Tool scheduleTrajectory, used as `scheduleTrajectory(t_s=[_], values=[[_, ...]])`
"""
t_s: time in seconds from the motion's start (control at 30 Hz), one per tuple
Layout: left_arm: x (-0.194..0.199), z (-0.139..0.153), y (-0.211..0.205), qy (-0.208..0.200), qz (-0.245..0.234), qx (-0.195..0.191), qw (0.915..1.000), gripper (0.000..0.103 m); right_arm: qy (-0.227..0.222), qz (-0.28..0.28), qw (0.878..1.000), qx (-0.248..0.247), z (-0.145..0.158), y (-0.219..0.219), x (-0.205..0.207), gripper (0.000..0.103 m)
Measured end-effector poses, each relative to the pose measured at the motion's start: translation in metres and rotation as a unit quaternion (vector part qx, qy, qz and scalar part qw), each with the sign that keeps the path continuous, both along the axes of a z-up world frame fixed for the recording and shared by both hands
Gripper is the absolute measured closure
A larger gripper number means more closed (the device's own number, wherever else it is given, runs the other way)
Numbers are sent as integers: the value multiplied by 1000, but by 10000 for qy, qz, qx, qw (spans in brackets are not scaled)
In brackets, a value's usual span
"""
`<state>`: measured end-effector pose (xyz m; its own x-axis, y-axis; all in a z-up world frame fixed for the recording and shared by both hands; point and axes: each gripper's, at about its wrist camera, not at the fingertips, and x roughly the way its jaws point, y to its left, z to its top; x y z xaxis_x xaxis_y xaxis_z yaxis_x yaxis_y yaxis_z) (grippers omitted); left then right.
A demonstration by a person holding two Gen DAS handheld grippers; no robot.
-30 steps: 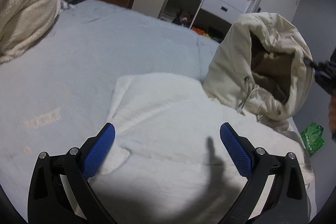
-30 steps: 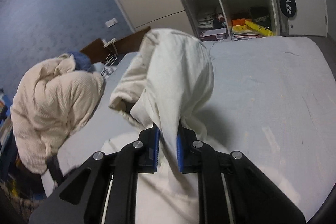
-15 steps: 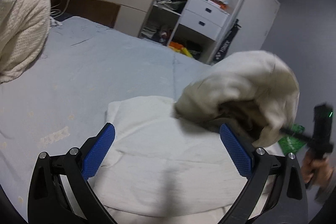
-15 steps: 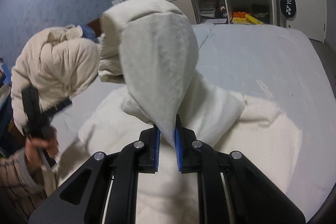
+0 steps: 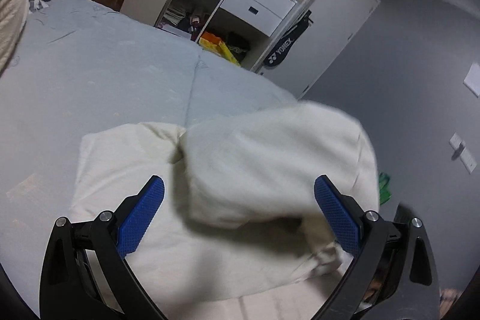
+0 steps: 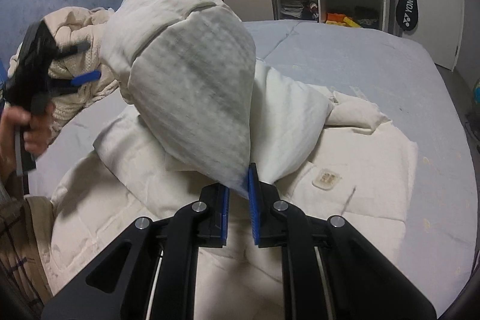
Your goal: Fold large clothes
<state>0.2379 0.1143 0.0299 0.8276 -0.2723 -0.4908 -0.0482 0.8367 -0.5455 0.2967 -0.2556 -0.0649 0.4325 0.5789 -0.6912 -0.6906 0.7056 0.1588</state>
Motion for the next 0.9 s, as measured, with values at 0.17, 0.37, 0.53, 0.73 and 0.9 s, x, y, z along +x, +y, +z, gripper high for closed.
scheduleTrajectory(t_s=[0.17, 0.37, 0.53, 0.73, 0.9], values=[[30, 23, -16, 30, -90, 191, 9998, 7, -4, 25, 10000, -57, -6, -7, -9, 93], [75, 27, -47, 411, -416, 596, 9965, 8, 258, -78, 9996, -29, -15, -22, -10, 96], [92, 4, -65, 689, -712, 1024, 9898, 45, 563, -286, 9966, 528, 2, -40, -3, 95], [79, 2, -64, 519, -753, 920, 9915, 88, 438, -177, 9939, 1001, 44, -25, 7, 46], [64, 9, -63, 374, -755, 713, 9939, 92, 432, 26, 9881, 1479, 65, 10, 7, 37]])
